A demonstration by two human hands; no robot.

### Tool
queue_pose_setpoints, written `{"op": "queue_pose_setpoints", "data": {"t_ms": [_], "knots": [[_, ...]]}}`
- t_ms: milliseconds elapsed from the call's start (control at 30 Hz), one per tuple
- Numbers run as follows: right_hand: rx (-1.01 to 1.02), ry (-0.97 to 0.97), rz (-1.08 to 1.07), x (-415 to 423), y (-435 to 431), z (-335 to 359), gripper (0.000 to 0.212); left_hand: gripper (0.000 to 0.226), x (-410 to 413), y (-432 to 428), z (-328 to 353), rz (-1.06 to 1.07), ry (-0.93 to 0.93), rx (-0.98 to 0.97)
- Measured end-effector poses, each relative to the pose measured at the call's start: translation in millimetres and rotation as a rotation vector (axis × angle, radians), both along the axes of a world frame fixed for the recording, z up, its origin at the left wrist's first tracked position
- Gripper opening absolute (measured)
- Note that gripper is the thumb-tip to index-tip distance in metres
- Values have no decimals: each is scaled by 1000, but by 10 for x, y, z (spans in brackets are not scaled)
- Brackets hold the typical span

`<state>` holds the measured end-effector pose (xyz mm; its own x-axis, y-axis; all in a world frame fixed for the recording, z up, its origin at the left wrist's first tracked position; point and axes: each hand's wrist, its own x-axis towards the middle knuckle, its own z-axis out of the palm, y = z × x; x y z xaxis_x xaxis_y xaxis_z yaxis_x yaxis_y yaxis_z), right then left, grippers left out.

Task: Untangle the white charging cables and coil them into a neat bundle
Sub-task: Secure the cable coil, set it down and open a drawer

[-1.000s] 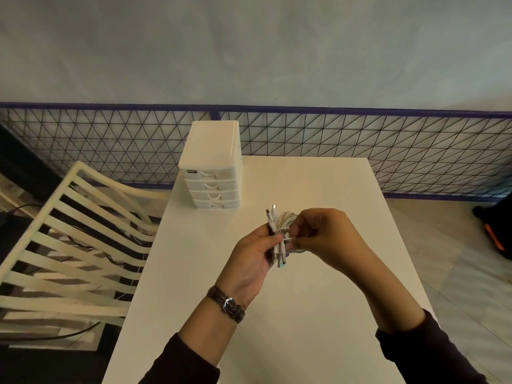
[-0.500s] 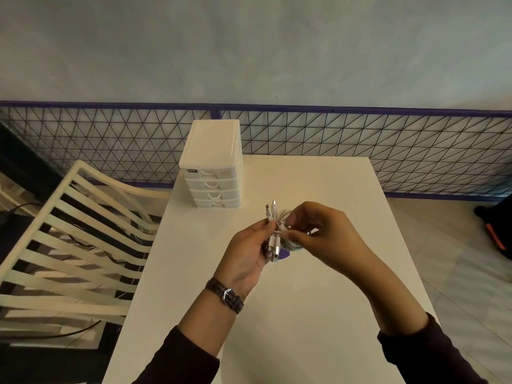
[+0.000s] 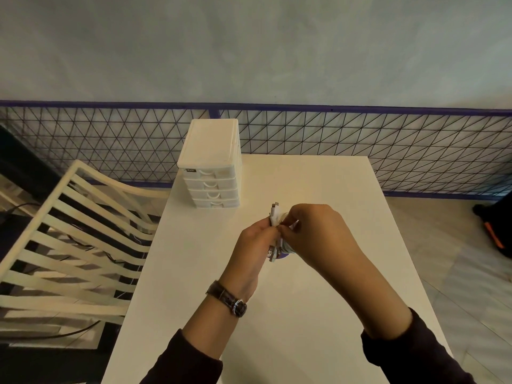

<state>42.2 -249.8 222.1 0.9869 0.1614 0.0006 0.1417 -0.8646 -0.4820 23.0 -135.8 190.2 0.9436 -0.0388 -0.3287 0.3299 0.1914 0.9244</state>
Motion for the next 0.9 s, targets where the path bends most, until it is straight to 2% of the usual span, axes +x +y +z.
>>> {"op": "queue_pose_setpoints", "data": {"t_ms": [100,267,400,467,533,600,733,900], "knots": [[3,18,-12,-8,16,-25,18,28,-12,3,8,-24,-30,9],[208,114,-40,-11,-55,-111,5,28,-37,-9,-58,-40,-124,103],[350,130,-91,-39,-130,-172,6,31,-42,-18,-101,-15,-93,109],[368,82,-113,-46,-163,-192,2,30,-32,0,-105,7,-80,123],[368,-21,-136,-33,-200,-195,13,28,-24,20,-100,19,-75,118],[450,-65,-150,5,-237,-173,19,26,-32,45,-82,19,-71,108],[792,-32,-239,138,-321,-149,16,29,-52,75,-49,8,-17,-30],[1022,326,-237,216,-312,-254,12,25,-75,90,-92,-12,145,-408]]}}
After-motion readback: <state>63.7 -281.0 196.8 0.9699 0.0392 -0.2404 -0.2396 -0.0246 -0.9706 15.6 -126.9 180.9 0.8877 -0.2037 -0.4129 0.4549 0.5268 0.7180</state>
